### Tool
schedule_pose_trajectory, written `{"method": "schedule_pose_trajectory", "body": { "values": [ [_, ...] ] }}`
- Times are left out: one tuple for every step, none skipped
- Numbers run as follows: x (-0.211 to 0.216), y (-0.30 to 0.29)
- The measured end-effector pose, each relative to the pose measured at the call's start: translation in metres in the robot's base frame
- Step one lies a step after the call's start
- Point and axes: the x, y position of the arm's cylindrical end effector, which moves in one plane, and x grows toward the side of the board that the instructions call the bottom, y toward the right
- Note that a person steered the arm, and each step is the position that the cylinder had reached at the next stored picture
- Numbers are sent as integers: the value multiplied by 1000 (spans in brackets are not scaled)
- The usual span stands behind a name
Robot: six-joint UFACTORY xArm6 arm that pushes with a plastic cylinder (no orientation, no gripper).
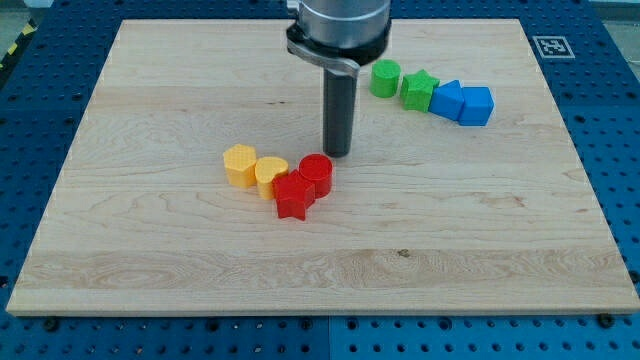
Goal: Move the yellow hexagon into the yellow heart
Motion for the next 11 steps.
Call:
{"method": "schedule_pose_trajectory", "body": {
  "values": [
    [-20,-51],
    [-26,-118],
    [-14,-153],
    [6,-169],
    [24,-169],
    [23,-152],
    [21,-132],
    [20,-123],
    [17,-136],
    [26,-147],
    [46,-127]
  ]
}}
